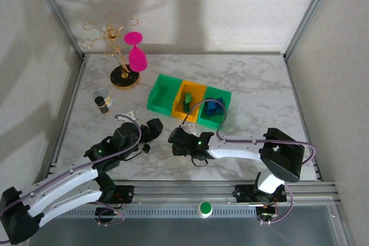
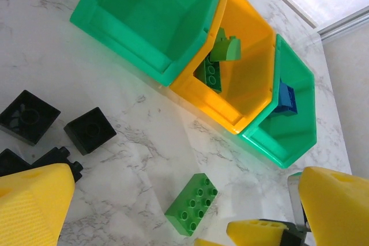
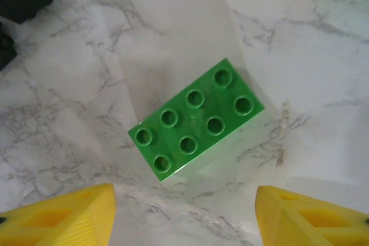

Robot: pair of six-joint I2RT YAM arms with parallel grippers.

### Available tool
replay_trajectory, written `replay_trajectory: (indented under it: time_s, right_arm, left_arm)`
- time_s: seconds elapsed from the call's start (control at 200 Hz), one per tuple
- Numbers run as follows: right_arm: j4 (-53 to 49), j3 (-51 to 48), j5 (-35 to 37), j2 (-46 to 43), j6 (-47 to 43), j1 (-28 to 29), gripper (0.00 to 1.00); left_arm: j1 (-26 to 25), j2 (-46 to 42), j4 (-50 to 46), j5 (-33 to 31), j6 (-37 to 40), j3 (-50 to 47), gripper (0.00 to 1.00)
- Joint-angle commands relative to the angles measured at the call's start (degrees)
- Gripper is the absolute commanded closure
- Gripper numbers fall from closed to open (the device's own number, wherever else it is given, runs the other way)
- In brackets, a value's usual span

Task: Sort the legos into containers by color
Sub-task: Pick up the lego from the bottom-center of the table.

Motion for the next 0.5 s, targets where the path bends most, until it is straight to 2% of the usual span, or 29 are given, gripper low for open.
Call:
replay_trajectory:
  time_s: [0.0, 0.496]
  right_arm:
    - [2.4, -0.3, -0.5, 2.1, 2.1, 0.6, 0.32]
    - [1.0, 8.6, 2.7, 12.0, 0.2, -2.5, 0.28]
  left_arm:
    - [-0.4, -1.0, -2.1, -2.3, -1.0, -1.3, 0.0]
    - [-0.2, -4.0, -4.6, -6.3, -1.2, -2.4, 0.0]
